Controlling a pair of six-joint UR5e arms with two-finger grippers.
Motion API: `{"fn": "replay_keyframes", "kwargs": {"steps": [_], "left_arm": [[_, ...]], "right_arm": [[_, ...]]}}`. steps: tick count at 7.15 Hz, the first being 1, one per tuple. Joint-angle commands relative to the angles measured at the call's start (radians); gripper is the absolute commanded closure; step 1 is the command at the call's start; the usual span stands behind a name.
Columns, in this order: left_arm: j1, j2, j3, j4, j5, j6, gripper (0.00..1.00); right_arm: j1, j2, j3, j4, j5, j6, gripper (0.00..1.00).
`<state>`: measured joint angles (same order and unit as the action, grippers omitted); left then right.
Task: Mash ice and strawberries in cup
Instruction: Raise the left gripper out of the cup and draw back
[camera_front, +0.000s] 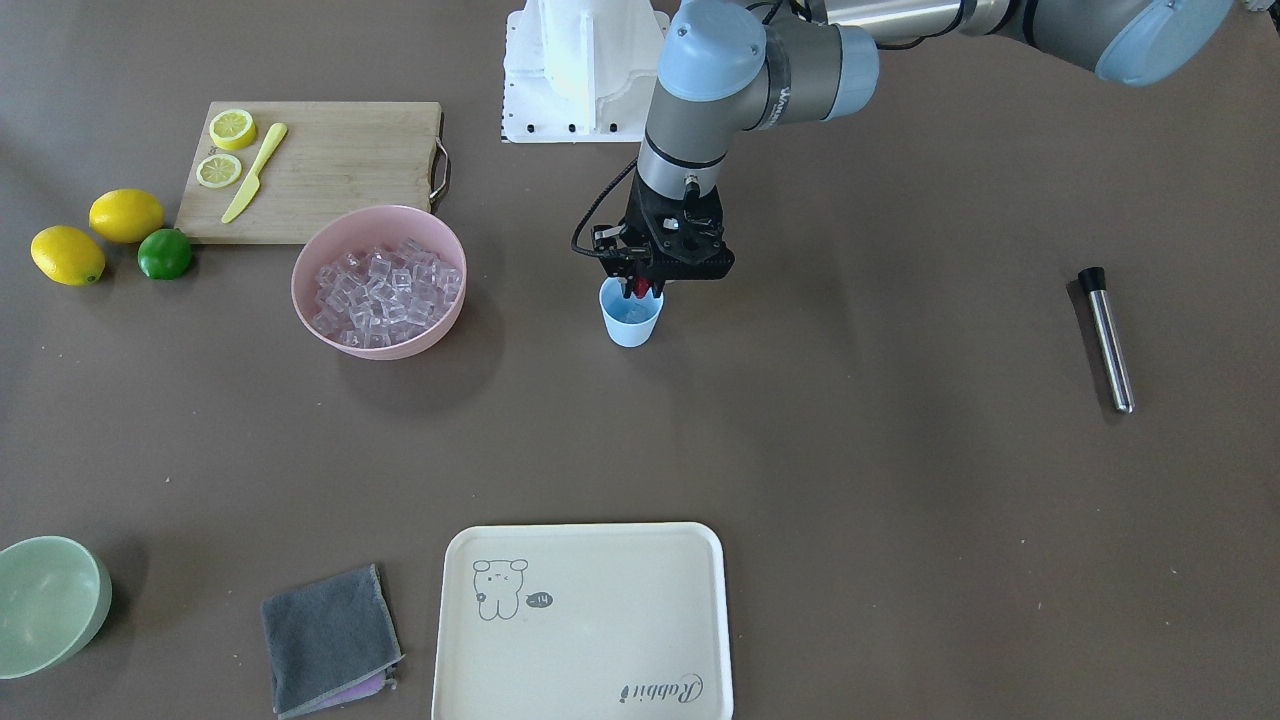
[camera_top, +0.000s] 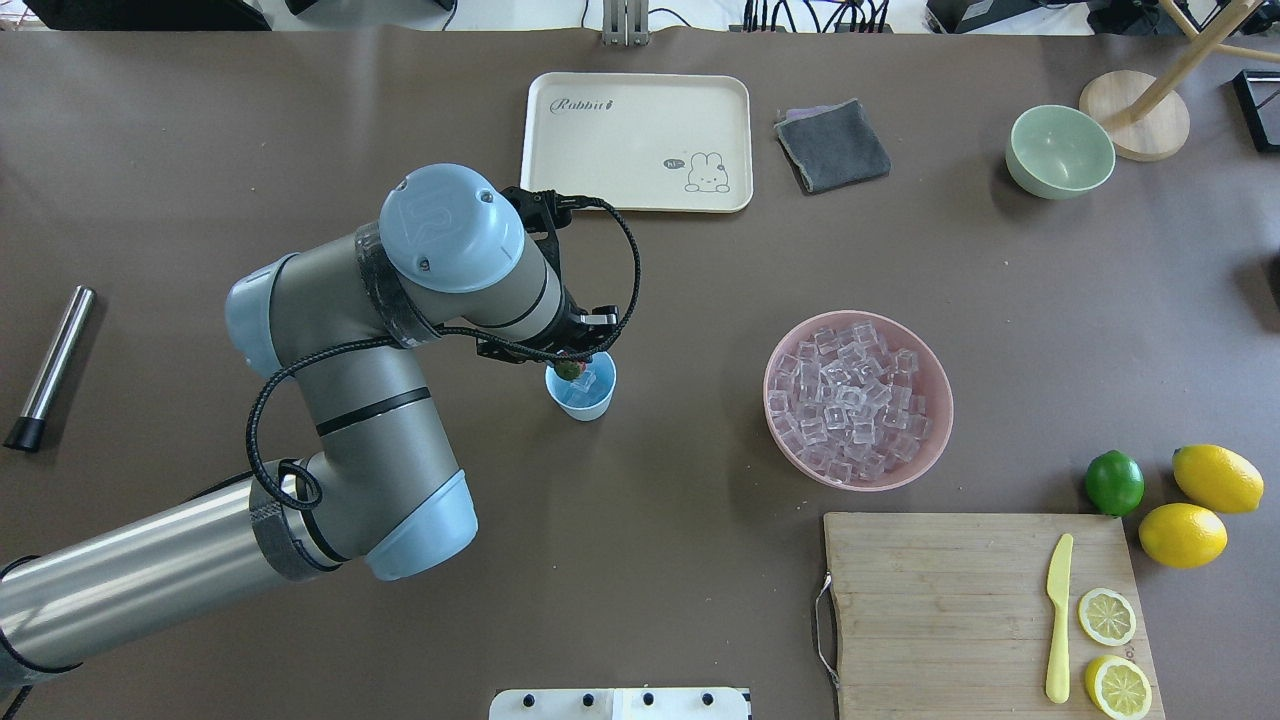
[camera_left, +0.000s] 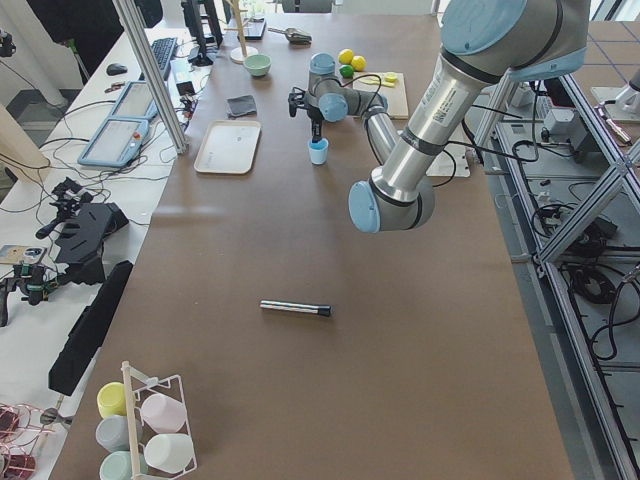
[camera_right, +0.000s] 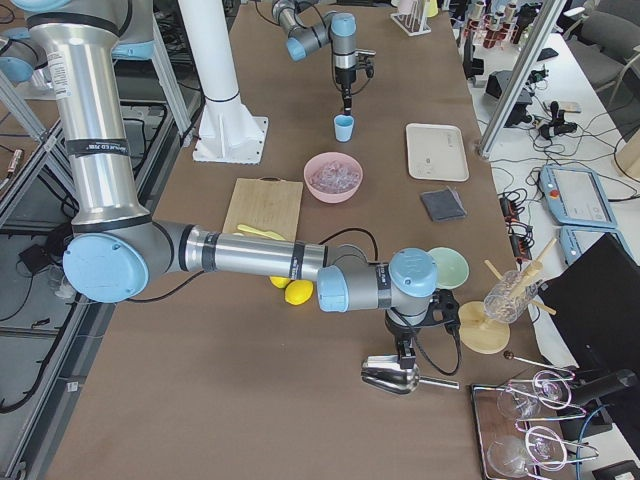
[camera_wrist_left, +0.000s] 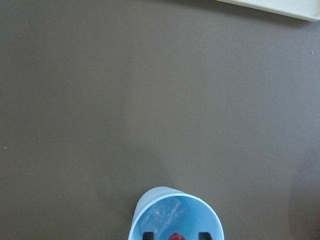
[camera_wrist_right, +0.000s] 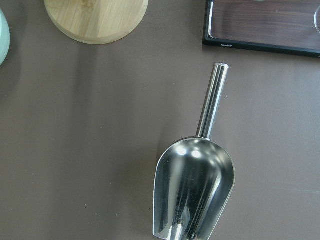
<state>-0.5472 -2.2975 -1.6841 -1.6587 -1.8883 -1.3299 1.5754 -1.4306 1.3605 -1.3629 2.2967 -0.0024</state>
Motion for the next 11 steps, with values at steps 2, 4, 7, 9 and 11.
{"fn": "replay_keyframes", "kwargs": {"steps": [2, 4, 7, 9, 11], "left_arm": [[0.0, 0.001, 0.007, -0.012, 0.0, 0.0, 0.24], [-0.013, 0.009, 0.004, -0.01, 0.0, 0.008, 0.03], [-0.075, 0.102, -0.038, -0.01, -0.012, 0.102, 0.03], [-0.147, 0.218, -0.074, -0.01, -0.043, 0.225, 0.06], [-0.264, 0.372, -0.126, -0.016, -0.129, 0.402, 0.06]], "right_arm": [[0.0, -0.001, 0.002, 0.013, -0.002, 0.004, 0.0], [-0.002, 0.031, 0.0, 0.014, -0.005, 0.095, 0.0], [-0.012, 0.045, -0.001, 0.016, -0.029, 0.196, 0.0], [-0.012, 0.032, -0.001, 0.016, -0.031, 0.19, 0.0], [-0.012, 0.027, -0.003, 0.016, -0.029, 0.188, 0.0]]}}
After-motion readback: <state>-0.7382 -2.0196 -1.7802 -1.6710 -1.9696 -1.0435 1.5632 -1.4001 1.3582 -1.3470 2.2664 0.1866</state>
